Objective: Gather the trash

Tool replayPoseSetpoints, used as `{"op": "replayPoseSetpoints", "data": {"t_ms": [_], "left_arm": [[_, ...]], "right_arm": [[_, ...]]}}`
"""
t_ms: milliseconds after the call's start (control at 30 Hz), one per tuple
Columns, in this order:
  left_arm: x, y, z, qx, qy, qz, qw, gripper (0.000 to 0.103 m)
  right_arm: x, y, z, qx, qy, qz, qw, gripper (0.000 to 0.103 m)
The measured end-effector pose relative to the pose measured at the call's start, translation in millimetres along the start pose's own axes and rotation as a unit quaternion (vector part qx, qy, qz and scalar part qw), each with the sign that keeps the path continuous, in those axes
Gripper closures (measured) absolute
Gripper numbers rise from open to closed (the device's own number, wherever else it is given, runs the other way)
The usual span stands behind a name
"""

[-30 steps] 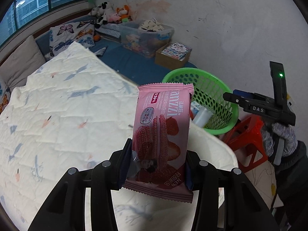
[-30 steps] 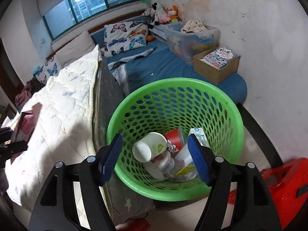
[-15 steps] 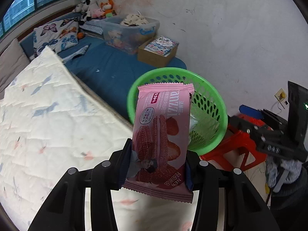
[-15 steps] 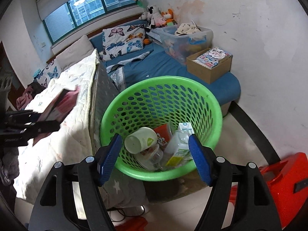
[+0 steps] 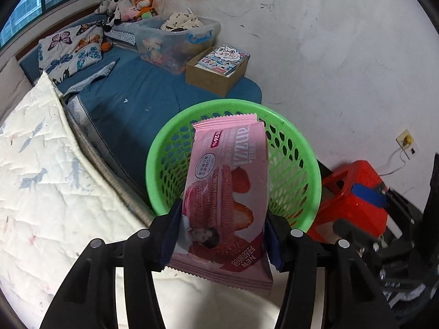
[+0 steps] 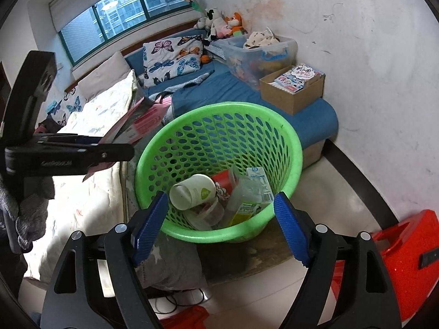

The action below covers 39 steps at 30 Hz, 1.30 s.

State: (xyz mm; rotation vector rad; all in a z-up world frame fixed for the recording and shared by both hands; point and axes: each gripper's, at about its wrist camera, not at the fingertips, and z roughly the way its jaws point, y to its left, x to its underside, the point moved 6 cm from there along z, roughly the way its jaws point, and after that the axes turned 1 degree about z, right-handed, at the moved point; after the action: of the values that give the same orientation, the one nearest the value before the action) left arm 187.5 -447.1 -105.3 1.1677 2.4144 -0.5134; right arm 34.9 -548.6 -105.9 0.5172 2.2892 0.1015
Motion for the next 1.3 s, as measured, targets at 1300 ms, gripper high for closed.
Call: {"op": "replayPoseSetpoints", "data": {"t_ms": [1300], "left_arm": [[78.5,70.8,-105.1,-0.063,-0.106,-0.069,0.9899,0.020]], "right_arm": [[7.6,85.8,-9.9,-0.039,-0.010,-0.026,0.999,0.017]]}}
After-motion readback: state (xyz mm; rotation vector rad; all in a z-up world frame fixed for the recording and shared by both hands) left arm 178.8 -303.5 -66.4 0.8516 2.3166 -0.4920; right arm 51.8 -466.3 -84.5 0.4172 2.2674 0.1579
